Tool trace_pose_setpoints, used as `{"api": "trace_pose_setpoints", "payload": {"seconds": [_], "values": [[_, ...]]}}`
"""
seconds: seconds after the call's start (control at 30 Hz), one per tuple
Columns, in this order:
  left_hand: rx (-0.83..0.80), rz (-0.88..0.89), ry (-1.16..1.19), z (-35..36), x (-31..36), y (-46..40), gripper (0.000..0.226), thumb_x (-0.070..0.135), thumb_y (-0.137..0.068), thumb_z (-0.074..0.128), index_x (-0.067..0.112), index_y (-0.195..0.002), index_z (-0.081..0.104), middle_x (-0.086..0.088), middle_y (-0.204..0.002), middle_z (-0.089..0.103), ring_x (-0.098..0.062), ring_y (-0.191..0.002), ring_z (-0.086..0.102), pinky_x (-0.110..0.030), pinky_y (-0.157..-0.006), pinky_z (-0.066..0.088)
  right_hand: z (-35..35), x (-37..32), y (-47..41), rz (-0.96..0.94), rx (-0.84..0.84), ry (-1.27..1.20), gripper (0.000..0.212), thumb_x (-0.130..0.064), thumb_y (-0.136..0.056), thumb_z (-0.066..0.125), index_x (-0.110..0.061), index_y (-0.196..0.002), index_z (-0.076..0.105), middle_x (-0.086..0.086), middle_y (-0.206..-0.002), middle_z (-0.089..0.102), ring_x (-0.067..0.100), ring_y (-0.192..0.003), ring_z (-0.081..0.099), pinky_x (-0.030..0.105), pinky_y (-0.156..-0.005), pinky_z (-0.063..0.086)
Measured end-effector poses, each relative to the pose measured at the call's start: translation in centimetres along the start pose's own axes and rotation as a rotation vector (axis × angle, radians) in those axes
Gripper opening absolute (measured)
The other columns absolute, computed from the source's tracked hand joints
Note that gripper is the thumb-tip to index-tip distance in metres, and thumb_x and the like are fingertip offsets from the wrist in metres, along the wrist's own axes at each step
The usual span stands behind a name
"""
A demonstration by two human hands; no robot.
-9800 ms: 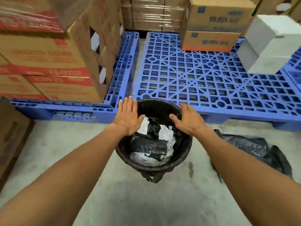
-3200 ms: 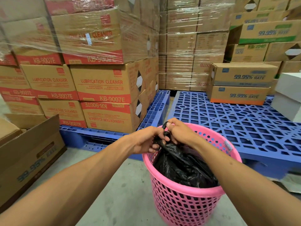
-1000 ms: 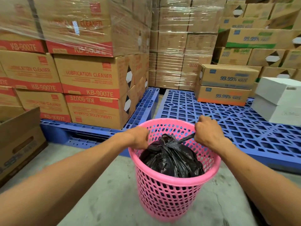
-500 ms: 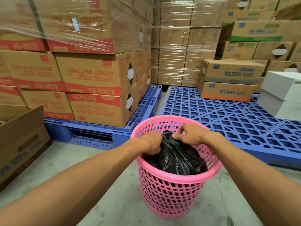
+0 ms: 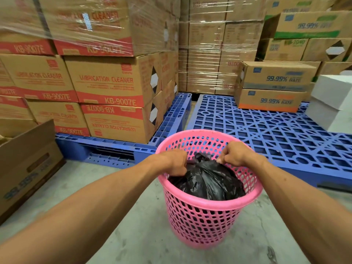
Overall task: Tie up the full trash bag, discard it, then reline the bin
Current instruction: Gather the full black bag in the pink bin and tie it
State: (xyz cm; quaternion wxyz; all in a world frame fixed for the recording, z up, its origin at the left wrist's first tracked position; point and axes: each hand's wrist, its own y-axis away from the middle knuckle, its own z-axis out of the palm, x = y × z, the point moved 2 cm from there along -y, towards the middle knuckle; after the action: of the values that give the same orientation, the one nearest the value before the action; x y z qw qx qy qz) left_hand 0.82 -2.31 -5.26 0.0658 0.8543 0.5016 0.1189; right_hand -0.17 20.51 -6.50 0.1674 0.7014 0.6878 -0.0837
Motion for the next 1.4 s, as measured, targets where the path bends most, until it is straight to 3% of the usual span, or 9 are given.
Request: {"api": "trace_pose_setpoints", "payload": {"seconds": [0.13,0.3,0.4,0.63,0.83,0.97,1.13,1.27,1.4], "values": [[0.013,-0.107,0.014,-0.5,-0.2,-0.2,0.025,0.021,-0.09,0.054,0.014,-0.066,0.049,-0.005,-0.07,0.056,-0.023,-0.064,0.054,-0.035,-0.062,0.051,-0.2,-1.2,0.0,0.003,0.098,0.171,0.038,-0.035,-0.085,0.072,-0.012,-0.058,0.059,0.004,-0.058,0.057,0.028,-0.069,0.06,0.03,-0.065,0.046],[-0.068,-0.329,1.305,-0.5,-0.4,-1.7,0.032,0.011,-0.101,0.037,0.011,-0.07,0.046,-0.004,-0.062,0.046,-0.006,-0.032,0.03,-0.017,-0.033,0.02,-2.7,-2.1,1.1,-0.055,0.019,0.161,0.039,-0.048,-0.084,0.074,-0.01,-0.076,0.075,0.002,-0.066,0.073,0.017,-0.063,0.068,0.029,-0.06,0.052],[0.049,-0.313,1.632,0.0,1.8,-2.8,0.032,-0.004,-0.098,0.023,0.005,-0.076,0.044,-0.009,-0.07,0.048,-0.003,-0.033,0.036,-0.012,-0.03,0.019,-4.4,-5.0,2.4,-0.17,-0.069,0.214,0.022,-0.037,-0.089,0.07,-0.019,-0.077,0.074,-0.01,-0.065,0.07,0.004,-0.061,0.062,0.026,-0.059,0.044],[0.194,-0.074,0.821,0.2,3.5,-2.7,0.018,0.006,-0.075,0.052,0.011,-0.058,0.056,-0.007,-0.058,0.052,-0.02,-0.056,0.044,-0.031,-0.056,0.033,-4.6,-8.8,3.8,-0.246,-0.127,0.411,0.028,-0.027,-0.087,0.057,-0.005,-0.091,0.075,0.014,-0.089,0.075,0.033,-0.087,0.067,0.04,-0.079,0.056],[0.269,-0.071,0.689,0.9,2.9,-2.7,0.023,0.028,-0.07,0.078,0.009,-0.075,0.066,-0.006,-0.07,0.062,-0.021,-0.067,0.057,-0.033,-0.064,0.046,-5.2,-8.7,3.4,-0.226,-0.117,0.34,0.026,-0.025,-0.095,0.056,-0.009,-0.099,0.076,0.009,-0.095,0.074,0.029,-0.087,0.065,0.04,-0.076,0.052],[0.516,-0.156,0.443,0.7,4.2,-2.7,0.015,0.027,-0.077,0.065,0.014,-0.082,0.06,-0.012,-0.089,0.067,-0.035,-0.082,0.064,-0.039,-0.067,0.052,-5.2,-7.9,2.7,-0.2,-0.015,0.34,0.025,-0.023,-0.095,0.054,-0.007,-0.097,0.073,0.015,-0.092,0.072,0.035,-0.087,0.064,0.042,-0.072,0.053],[0.638,0.014,0.049,0.2,5.1,-2.6,0.023,0.021,-0.091,0.053,0.015,-0.112,0.058,-0.01,-0.115,0.064,-0.038,-0.094,0.065,-0.04,-0.07,0.044,-4.6,-5.8,2.1,-0.182,0.166,0.319,0.022,-0.034,-0.1,0.055,-0.019,-0.101,0.071,0.003,-0.098,0.071,0.026,-0.082,0.064,0.04,-0.067,0.054],[0.613,0.039,-0.014,0.7,4.5,-2.5,0.026,0.016,-0.098,0.046,0.009,-0.123,0.05,-0.013,-0.124,0.057,-0.04,-0.099,0.061,-0.042,-0.069,0.035,-3.3,-5.1,1.5,-0.201,0.3,0.291,0.024,-0.04,-0.1,0.052,-0.024,-0.107,0.069,0.004,-0.108,0.063,0.029,-0.097,0.063,0.039,-0.073,0.05],[0.584,0.049,0.081,1.0,3.8,-2.2,0.023,0.016,-0.101,0.043,0.01,-0.123,0.045,-0.013,-0.122,0.054,-0.04,-0.098,0.059,-0.046,-0.074,0.044,-1.6,-4.8,0.7,-0.111,0.34,0.101,0.022,-0.044,-0.096,0.057,-0.027,-0.097,0.07,0.0,-0.094,0.066,0.025,-0.089,0.063,0.034,-0.067,0.043]]}}
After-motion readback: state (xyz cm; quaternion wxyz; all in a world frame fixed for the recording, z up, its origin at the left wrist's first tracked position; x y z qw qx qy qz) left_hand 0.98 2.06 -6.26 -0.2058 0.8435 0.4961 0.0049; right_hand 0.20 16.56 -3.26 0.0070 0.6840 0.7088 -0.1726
